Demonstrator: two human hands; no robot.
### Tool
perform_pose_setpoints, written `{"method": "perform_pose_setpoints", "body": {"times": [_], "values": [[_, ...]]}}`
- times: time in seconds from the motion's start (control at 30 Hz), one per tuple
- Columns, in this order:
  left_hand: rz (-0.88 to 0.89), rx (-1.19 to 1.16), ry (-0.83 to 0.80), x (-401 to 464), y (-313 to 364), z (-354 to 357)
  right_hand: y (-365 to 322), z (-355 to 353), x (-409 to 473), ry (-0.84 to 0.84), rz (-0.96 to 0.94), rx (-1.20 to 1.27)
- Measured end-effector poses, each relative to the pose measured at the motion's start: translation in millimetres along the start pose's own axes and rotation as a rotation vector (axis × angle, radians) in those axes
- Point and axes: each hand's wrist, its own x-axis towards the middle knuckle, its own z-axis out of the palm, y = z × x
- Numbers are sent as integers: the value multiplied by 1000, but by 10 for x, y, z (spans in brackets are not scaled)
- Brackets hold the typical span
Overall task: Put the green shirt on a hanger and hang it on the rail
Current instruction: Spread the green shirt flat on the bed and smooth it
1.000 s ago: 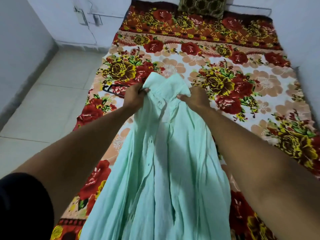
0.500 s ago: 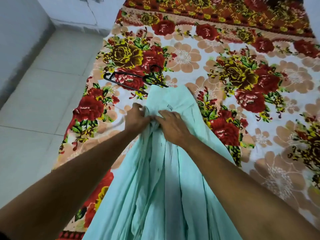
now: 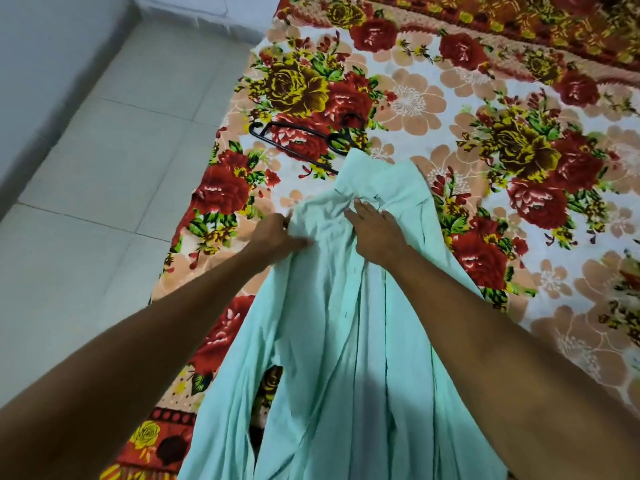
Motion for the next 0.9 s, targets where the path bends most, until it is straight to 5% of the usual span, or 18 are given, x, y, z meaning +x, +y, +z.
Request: {"method": "perform_pose_setpoints", "body": {"times": [0.13,0.23,0.37,0.5,0.57,0.7,0.83,0.9], "values": [[-1,-38,128,-249,-420,-282,-120,-117,30,-12,73,-86],[5,-252,195,-422,-562,-383,-551,-181,-204,173,105,-136],[-48,-659,73,-761,-666,-331,-1310,140,-707,361,-288,44],[2,-193,-212,-949,-1056,-407,-1430,488,-783,196,-238,110],[-21,-151,-144,-1041,-1262,-398,-1433,534,-750,99,-186,36],[-82,-696,143,-1252,-1364,-452,-1508,526,-750,79,-175,-43],[12,-190,-97,-1562,-1495,-393,-1684,471,-877,132,-60,-53],[67,-23,-67,-1661,-1588,-339,-1854,453,-1037,235,-71,-39]]}}
